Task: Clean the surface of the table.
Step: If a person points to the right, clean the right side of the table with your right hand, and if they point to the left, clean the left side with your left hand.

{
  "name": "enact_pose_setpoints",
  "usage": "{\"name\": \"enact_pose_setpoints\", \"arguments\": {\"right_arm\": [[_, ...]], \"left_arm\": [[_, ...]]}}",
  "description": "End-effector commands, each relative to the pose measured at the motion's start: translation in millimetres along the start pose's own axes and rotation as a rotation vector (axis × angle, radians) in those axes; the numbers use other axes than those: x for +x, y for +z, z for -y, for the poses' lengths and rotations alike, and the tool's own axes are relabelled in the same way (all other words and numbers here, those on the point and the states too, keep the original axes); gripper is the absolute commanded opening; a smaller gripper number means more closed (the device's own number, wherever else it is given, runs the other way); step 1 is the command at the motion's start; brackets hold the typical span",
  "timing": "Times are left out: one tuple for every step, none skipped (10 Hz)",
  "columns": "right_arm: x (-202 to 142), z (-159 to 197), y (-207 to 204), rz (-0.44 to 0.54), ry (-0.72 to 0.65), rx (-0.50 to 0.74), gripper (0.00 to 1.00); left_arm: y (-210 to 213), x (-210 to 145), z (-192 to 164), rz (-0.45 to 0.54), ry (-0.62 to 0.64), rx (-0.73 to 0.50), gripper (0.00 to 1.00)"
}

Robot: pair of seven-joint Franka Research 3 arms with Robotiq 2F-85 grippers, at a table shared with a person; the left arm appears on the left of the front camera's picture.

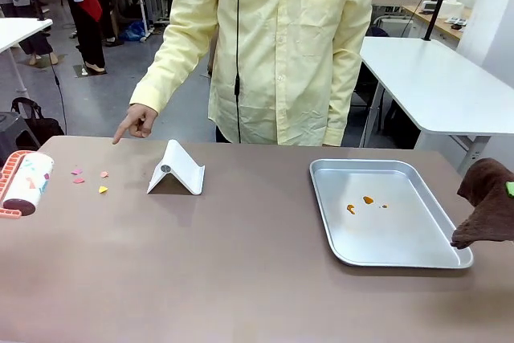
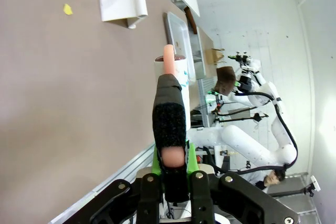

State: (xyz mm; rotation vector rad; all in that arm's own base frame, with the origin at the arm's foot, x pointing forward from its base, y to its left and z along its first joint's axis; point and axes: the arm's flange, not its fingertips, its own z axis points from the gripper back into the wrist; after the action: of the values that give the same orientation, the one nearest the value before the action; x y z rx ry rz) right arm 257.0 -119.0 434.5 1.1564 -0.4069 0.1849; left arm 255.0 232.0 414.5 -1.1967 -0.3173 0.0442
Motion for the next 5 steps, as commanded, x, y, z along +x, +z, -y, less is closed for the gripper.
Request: {"name": "enact_pose_setpoints", "arguments": {"right_arm": [[-0.2,-7.0,1.3,0.001,-0.023,0.006,0.00],[-0.2,-7.0,1.3,0.001,-0.023,0.006,0.00],[-0.2,-7.0,1.3,0.001,-0.023,0.006,0.00],[-0.2,-7.0,1.3,0.001,-0.023,0.006,0.00],[-0.2,-7.0,1.3,0.001,-0.023,0.006,0.00]], "left_arm": [[7.4,12.1,0.6,0.026,0.012,0.051,0.19],[11.4,23.1,-1.2,0.055,0.019,0.098,0.19],[14.9,36.3,-3.4,0.024,0.014,0.133,0.19],[20.1,53.0,-5.9,-0.028,0.005,0.156,0.19],[24.7,71.4,-9.2,0.003,0.011,0.222,0.19]]}}
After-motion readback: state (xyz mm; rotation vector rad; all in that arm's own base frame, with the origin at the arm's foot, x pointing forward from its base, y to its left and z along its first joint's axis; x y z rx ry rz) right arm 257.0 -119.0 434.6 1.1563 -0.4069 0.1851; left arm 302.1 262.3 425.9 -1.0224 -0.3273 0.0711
